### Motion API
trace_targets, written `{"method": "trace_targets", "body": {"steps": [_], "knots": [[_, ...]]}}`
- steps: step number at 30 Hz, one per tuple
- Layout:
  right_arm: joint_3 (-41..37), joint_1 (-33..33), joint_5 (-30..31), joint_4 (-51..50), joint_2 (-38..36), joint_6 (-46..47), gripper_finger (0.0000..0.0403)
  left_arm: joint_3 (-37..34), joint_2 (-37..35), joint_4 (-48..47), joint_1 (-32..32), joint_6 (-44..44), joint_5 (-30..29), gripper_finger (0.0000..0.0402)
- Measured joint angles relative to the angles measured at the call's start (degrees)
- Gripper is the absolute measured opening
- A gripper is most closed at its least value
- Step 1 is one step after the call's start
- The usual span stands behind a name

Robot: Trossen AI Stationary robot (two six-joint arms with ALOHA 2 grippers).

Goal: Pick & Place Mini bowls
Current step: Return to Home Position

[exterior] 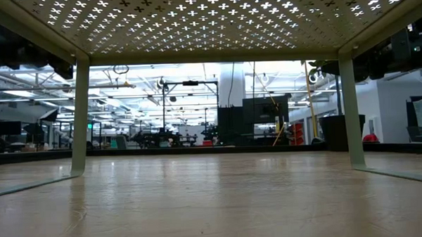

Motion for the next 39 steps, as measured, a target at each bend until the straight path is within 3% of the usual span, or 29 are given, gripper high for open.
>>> {"method": "trace_targets", "body": {"steps": [22, 29, 39], "knots": [[0.02, -0.02, -0.01, 0.00, 0.00, 0.00, 0.0000, 0.02, 0.00, -5.69, -0.04, 3.12, -0.68, 0.0147], [0.01, -0.02, 0.00, 0.01, 0.00, 0.00, 0.0000, 0.02, 0.00, -5.74, -0.04, 9.65, -0.70, 0.0147], [0.01, -0.02, -0.01, 0.01, 0.00, 0.00, 0.0000, 0.02, 0.00, -5.72, -0.04, 8.88, -0.70, 0.0147]]}}
